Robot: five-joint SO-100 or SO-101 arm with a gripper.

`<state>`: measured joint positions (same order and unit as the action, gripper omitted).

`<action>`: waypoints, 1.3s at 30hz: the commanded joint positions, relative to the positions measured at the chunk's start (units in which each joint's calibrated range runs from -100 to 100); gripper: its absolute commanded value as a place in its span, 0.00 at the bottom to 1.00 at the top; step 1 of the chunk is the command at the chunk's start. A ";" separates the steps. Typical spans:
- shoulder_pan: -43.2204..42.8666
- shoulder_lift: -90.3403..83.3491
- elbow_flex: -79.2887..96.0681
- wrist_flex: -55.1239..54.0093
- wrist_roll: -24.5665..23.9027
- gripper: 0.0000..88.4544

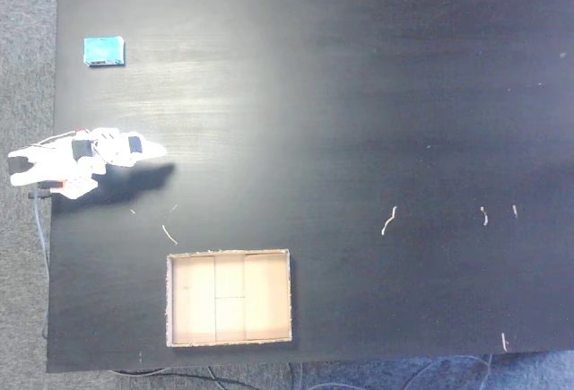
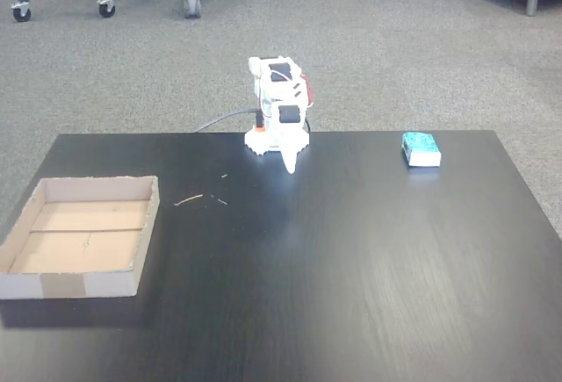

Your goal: Pick the green block and drop it in the box on the right.

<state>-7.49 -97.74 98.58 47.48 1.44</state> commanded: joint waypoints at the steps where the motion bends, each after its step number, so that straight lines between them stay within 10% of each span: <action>1: 0.89 -0.31 1.42 -0.25 -0.63 0.00; 12: 0.36 -0.31 1.06 0.16 4.40 0.00; 17: -28.22 0.37 -25.59 19.40 12.16 0.00; 24: -49.60 51.34 -72.37 30.14 9.23 0.09; 31: -60.18 78.69 -76.64 24.94 8.69 0.44; 39: -59.72 98.51 -80.72 20.06 7.96 0.45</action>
<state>-67.74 -2.34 20.61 69.23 9.60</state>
